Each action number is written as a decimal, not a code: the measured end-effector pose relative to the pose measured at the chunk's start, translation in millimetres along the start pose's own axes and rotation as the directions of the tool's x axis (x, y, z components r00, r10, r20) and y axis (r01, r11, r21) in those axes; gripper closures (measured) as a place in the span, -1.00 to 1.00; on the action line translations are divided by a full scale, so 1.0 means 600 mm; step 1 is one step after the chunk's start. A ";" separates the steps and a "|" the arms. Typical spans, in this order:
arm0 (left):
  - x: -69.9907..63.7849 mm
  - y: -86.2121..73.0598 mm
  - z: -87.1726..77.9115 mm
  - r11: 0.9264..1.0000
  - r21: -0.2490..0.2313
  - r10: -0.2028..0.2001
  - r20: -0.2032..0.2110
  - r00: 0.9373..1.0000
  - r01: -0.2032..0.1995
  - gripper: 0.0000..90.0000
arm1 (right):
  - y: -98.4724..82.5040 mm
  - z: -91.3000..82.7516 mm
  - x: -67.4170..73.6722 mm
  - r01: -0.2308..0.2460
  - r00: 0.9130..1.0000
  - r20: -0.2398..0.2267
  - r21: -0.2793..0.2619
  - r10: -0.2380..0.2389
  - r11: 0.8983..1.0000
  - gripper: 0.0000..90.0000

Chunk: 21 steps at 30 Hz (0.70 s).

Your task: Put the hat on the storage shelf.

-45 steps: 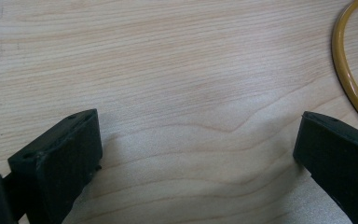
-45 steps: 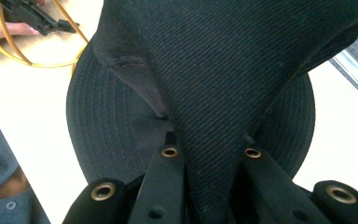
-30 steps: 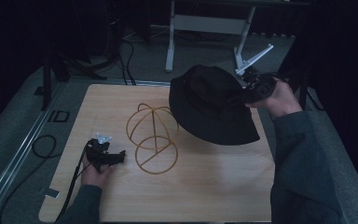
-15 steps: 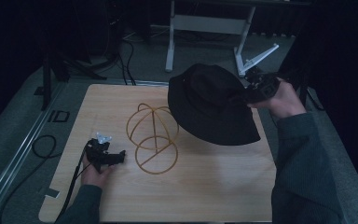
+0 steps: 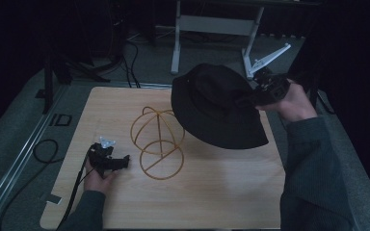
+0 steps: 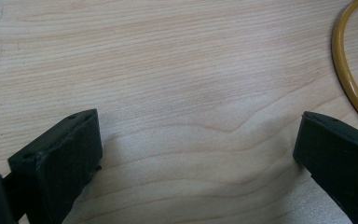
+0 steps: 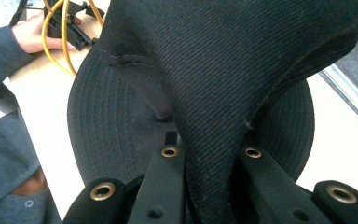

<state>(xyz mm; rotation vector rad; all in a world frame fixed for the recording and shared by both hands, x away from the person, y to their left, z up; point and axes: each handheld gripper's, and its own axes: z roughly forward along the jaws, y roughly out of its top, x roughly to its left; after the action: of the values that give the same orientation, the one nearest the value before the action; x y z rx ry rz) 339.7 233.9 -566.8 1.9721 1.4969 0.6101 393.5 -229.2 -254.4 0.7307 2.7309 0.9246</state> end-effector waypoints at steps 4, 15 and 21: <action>0.000 0.000 0.000 1.000 0.001 0.001 0.000 1.000 -0.001 -0.97 | 0.001 -0.003 0.002 0.007 1.000 -0.013 -0.014 -0.007 1.000 0.92; 0.000 0.000 0.000 1.000 0.002 0.001 0.000 1.000 -0.001 -0.97 | 0.006 -0.005 0.010 0.028 0.999 -0.038 -0.043 -0.029 0.999 0.92; 0.000 0.000 0.000 1.000 0.002 0.002 0.000 1.000 -0.002 -0.97 | 0.011 -0.006 0.020 0.050 0.997 -0.049 -0.058 -0.053 0.997 0.92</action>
<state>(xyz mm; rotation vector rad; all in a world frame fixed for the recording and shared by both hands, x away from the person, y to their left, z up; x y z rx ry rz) 339.7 234.0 -566.7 1.9751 1.4960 0.6095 384.7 -220.4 -247.5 0.6321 2.7401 1.0184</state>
